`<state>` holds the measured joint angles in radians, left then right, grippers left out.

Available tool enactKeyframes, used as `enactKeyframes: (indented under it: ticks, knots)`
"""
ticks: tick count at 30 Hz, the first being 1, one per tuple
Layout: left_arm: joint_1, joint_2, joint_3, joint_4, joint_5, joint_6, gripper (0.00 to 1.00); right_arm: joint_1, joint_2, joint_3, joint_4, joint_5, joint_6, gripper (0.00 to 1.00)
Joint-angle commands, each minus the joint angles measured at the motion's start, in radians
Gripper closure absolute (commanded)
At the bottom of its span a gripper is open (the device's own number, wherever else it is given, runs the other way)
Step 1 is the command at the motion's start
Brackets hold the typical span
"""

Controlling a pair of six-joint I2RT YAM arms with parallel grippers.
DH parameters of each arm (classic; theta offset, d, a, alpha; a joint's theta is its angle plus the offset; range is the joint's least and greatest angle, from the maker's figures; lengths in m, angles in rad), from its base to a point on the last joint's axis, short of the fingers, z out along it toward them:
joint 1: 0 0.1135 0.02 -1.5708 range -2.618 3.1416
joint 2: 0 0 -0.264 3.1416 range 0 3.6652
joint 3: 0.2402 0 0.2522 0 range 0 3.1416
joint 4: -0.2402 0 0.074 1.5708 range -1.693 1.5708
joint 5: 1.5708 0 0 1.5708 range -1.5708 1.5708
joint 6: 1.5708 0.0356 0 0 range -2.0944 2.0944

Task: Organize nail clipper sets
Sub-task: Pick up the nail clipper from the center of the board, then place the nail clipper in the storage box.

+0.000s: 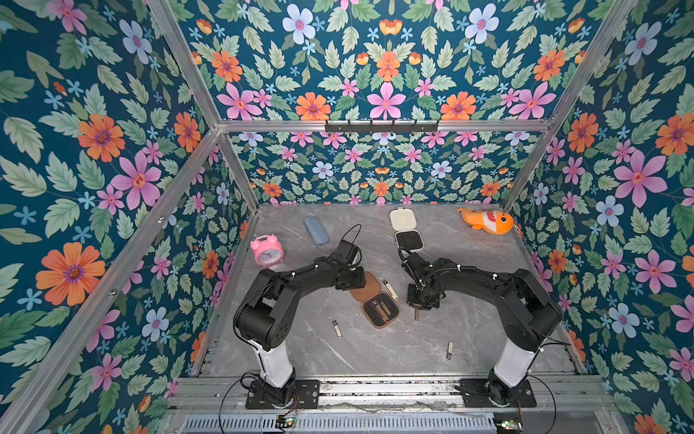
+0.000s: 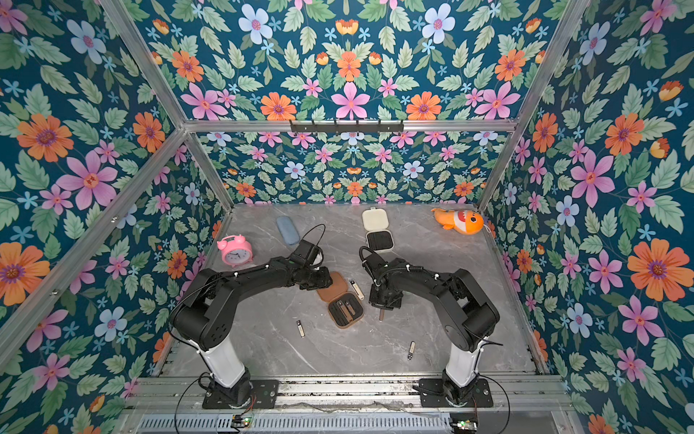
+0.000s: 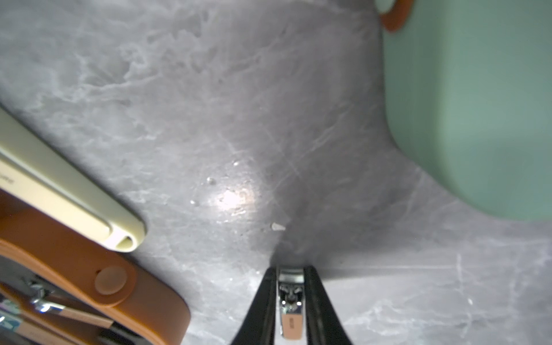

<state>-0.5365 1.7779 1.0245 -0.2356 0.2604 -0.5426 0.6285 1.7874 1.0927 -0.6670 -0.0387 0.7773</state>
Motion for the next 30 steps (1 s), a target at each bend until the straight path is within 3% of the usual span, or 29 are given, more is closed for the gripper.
enactKeyframes:
  ticks: [1,10,15,23,30]
  knots:
    - [0.008,0.005,-0.006,0.012,0.005,0.013,0.58,0.002,0.010,0.010,-0.025,0.019,-0.012,0.81]
    - [0.036,0.015,-0.032,0.027,0.013,0.020,0.59,0.015,-0.036,0.086,-0.046,0.028,-0.091,0.87]
    - [0.046,0.017,-0.039,0.028,0.014,0.025,0.59,0.074,-0.051,0.163,-0.003,0.031,-0.206,0.88]
    - [0.051,0.024,-0.042,0.029,0.016,0.025,0.59,0.153,0.056,0.291,0.034,0.039,-0.372,0.89]
    - [0.054,0.031,-0.049,0.029,0.017,0.024,0.60,0.168,0.096,0.278,0.107,0.054,-0.463,0.89]
